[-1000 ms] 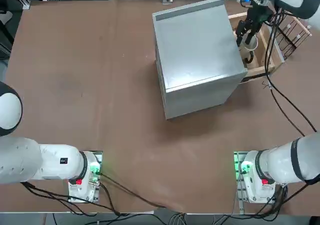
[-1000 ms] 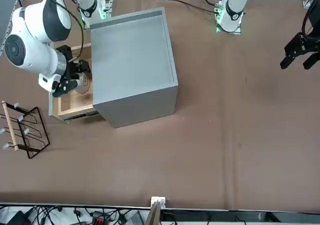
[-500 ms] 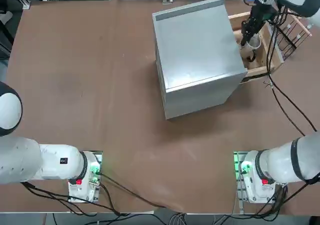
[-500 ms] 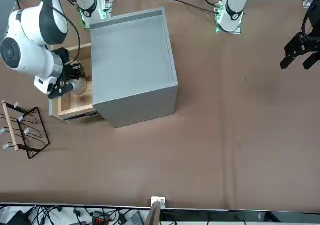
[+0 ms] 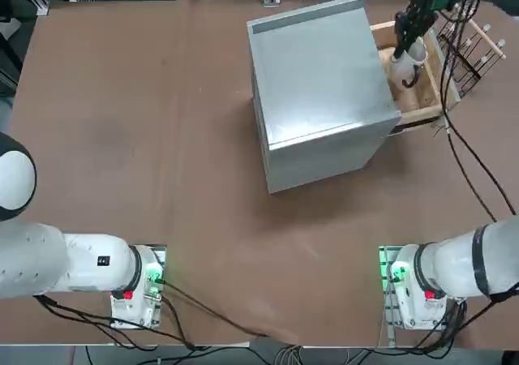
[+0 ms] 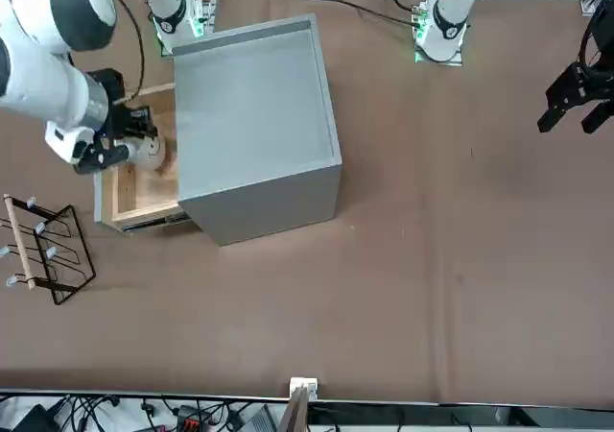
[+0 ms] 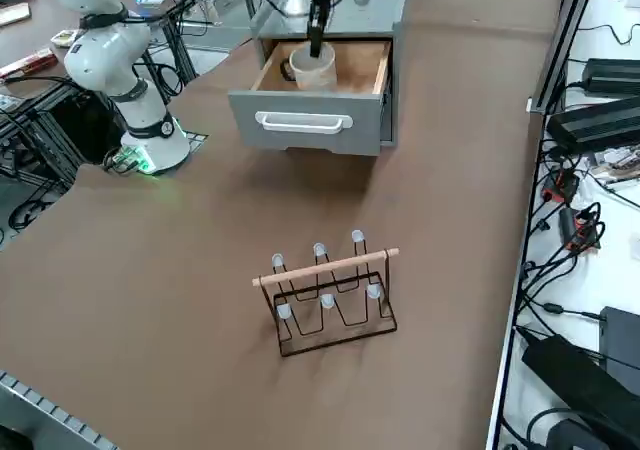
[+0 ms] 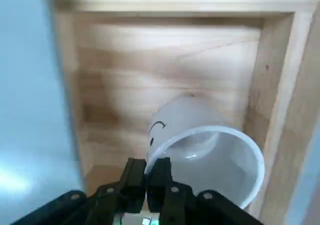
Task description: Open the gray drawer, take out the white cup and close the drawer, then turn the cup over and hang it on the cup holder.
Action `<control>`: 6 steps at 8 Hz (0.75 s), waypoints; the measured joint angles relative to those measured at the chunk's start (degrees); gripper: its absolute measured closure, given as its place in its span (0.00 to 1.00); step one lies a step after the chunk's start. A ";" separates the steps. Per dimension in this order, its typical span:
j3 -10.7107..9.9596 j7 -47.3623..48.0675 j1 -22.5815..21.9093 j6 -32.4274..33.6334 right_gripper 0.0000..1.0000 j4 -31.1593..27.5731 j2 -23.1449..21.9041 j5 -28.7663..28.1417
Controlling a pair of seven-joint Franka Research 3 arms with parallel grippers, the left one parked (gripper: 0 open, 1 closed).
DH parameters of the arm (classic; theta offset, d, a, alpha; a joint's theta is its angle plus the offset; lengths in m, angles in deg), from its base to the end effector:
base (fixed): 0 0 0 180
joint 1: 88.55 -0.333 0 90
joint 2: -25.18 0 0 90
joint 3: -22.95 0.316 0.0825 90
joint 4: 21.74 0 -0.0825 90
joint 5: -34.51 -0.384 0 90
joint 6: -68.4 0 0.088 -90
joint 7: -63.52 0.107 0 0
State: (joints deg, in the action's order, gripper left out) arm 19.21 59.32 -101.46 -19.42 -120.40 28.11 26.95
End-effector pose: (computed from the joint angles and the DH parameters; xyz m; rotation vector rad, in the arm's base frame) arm 0.5420 0.1029 0.5241 -2.9827 -0.3326 0.3702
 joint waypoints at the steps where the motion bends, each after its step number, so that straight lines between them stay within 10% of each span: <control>1: -0.11 0.04 -0.03 3.97 0.94 4.05 -0.38 0.62; 3: -1.95 -3.17 0.10 10.76 0.95 9.88 -1.05 5.86; 6: -11.96 -22.63 0.41 13.02 0.95 13.27 -1.39 10.60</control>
State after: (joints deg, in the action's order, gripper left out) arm 7.25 36.69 -101.06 -6.40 -107.13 26.72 37.55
